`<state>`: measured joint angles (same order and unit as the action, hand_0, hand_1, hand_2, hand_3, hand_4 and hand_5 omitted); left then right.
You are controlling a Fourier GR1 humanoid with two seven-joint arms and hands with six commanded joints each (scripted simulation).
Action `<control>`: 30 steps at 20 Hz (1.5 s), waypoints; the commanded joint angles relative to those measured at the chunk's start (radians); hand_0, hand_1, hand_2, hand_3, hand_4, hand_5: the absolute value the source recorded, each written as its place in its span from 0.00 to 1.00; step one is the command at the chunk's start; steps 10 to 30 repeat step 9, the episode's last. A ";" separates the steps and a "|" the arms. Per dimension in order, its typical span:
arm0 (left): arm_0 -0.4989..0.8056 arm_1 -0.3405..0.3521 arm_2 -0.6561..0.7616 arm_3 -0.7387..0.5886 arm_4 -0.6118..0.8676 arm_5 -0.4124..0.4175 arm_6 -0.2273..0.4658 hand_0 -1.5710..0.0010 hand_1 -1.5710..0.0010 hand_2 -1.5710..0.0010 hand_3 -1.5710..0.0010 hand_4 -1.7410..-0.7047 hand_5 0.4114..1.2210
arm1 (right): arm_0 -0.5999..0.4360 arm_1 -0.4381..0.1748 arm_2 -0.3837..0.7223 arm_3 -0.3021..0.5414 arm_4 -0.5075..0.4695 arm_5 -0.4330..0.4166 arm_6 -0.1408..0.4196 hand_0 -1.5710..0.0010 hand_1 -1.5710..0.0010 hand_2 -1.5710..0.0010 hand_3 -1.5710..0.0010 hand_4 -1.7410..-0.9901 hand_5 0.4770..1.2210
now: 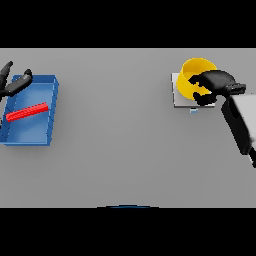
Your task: Pick up the red beaker and tilt it to pour out 1 green nut into yellow bowl. Pick up the yellow bowl and place it on the metallic measuring scale.
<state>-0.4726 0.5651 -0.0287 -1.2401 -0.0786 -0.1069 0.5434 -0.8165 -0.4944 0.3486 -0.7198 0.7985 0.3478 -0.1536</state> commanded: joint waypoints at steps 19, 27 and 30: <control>0.006 0.000 -0.002 -0.002 -0.006 0.005 -0.009 1.00 1.00 1.00 1.00 0.88 0.43 | 0.009 -0.010 0.030 -0.009 0.023 0.028 0.005 0.96 0.96 0.97 0.97 0.47 0.41; 0.006 0.000 -0.002 -0.002 -0.006 0.005 -0.009 1.00 1.00 1.00 1.00 0.88 0.43 | 0.009 -0.010 0.030 -0.009 0.023 0.028 0.005 0.96 0.96 0.97 0.97 0.47 0.41; 0.006 0.000 -0.002 -0.002 -0.006 0.005 -0.009 1.00 1.00 1.00 1.00 0.88 0.43 | 0.009 -0.010 0.030 -0.009 0.023 0.028 0.005 0.96 0.96 0.97 0.97 0.47 0.41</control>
